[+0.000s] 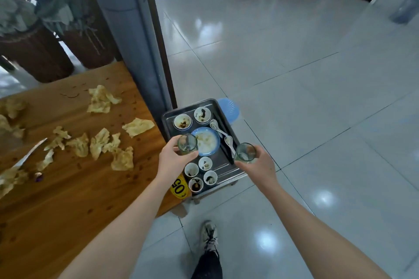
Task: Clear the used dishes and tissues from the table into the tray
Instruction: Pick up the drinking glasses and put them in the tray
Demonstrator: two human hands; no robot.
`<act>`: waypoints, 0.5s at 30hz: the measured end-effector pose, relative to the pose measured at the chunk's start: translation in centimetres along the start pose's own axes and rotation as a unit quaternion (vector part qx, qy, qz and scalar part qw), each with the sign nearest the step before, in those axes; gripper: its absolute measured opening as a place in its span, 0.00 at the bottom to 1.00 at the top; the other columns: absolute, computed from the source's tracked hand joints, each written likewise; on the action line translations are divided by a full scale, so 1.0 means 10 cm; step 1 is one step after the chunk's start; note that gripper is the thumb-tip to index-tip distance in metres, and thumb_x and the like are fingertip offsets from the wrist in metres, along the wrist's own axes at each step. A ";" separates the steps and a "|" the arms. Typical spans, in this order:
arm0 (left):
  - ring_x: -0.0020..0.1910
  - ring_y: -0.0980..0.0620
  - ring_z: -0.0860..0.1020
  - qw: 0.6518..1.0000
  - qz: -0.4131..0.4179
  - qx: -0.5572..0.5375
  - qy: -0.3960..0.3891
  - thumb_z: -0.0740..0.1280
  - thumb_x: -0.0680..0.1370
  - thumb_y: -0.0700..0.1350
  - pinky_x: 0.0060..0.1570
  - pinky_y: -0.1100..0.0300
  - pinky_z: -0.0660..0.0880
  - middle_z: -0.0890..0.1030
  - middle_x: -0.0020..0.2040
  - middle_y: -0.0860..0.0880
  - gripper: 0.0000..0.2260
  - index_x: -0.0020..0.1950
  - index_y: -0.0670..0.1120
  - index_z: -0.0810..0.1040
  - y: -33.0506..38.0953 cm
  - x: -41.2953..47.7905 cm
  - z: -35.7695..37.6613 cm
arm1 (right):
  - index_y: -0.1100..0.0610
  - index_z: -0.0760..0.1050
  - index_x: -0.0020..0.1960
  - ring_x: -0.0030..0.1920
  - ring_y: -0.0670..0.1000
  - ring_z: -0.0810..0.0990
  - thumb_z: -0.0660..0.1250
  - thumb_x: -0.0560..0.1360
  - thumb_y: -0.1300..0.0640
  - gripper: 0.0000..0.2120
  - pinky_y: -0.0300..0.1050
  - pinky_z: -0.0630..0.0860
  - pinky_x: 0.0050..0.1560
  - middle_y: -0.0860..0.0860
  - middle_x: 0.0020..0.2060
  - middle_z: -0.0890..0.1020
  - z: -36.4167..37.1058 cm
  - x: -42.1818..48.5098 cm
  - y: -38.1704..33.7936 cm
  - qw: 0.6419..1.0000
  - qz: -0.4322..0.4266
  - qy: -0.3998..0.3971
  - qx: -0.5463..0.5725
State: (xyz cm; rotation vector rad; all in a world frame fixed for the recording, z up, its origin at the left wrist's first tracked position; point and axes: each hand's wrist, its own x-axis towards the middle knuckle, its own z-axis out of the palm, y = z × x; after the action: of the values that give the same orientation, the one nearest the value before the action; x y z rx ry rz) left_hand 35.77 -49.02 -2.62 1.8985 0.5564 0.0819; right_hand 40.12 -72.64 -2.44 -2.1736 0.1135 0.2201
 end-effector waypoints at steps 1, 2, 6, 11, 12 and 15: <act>0.49 0.64 0.74 1.000 -0.003 -0.002 -0.003 0.79 0.66 0.48 0.43 0.70 0.68 0.78 0.48 0.64 0.22 0.55 0.58 0.75 0.02 0.08 0.07 | 0.55 0.77 0.55 0.41 0.42 0.77 0.79 0.61 0.56 0.24 0.25 0.68 0.36 0.46 0.43 0.81 -0.02 0.09 0.03 1.000 0.004 0.000 -0.002; 0.49 0.65 0.74 1.000 -0.005 -0.005 -0.005 0.79 0.66 0.48 0.42 0.70 0.68 0.78 0.48 0.64 0.22 0.55 0.58 0.75 0.05 0.16 0.15 | 0.56 0.77 0.56 0.42 0.42 0.77 0.79 0.61 0.56 0.24 0.25 0.68 0.37 0.46 0.44 0.81 -0.04 0.19 0.06 1.000 0.005 0.002 -0.004; 0.50 0.62 0.75 1.000 -0.017 -0.024 -0.009 0.79 0.66 0.46 0.44 0.70 0.69 0.80 0.50 0.60 0.23 0.58 0.53 0.76 0.12 0.51 0.42 | 0.56 0.76 0.55 0.44 0.45 0.77 0.79 0.62 0.57 0.23 0.26 0.68 0.38 0.46 0.44 0.79 -0.11 0.63 0.11 1.000 0.006 0.006 -0.007; 0.52 0.57 0.76 0.999 -0.036 -0.017 -0.016 0.79 0.66 0.44 0.48 0.65 0.71 0.79 0.51 0.59 0.22 0.57 0.54 0.75 0.09 0.83 0.71 | 0.56 0.75 0.55 0.46 0.46 0.77 0.78 0.62 0.57 0.24 0.30 0.67 0.41 0.47 0.46 0.79 -0.08 1.08 0.21 1.000 0.013 -0.002 -0.013; 0.53 0.56 0.76 0.999 -0.041 -0.017 -0.016 0.79 0.66 0.44 0.50 0.62 0.73 0.79 0.51 0.58 0.22 0.57 0.53 0.76 0.06 0.88 0.76 | 0.56 0.75 0.56 0.46 0.46 0.77 0.78 0.62 0.57 0.24 0.31 0.67 0.42 0.47 0.46 0.79 -0.06 1.15 0.25 1.000 0.015 -0.006 -0.016; 0.54 0.52 0.76 0.998 -0.056 -0.016 -0.016 0.79 0.66 0.44 0.55 0.55 0.75 0.80 0.53 0.54 0.23 0.59 0.50 0.76 -0.04 0.94 0.89 | 0.56 0.75 0.56 0.45 0.45 0.76 0.78 0.62 0.58 0.24 0.29 0.67 0.40 0.47 0.46 0.79 -0.01 1.27 0.35 0.999 0.019 -0.020 -0.029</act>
State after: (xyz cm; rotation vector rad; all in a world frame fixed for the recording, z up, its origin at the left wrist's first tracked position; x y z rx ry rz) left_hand 46.78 -52.69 -8.47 1.8300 0.6360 -0.0124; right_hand 52.02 -74.72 -7.73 -2.2255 0.1281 0.2924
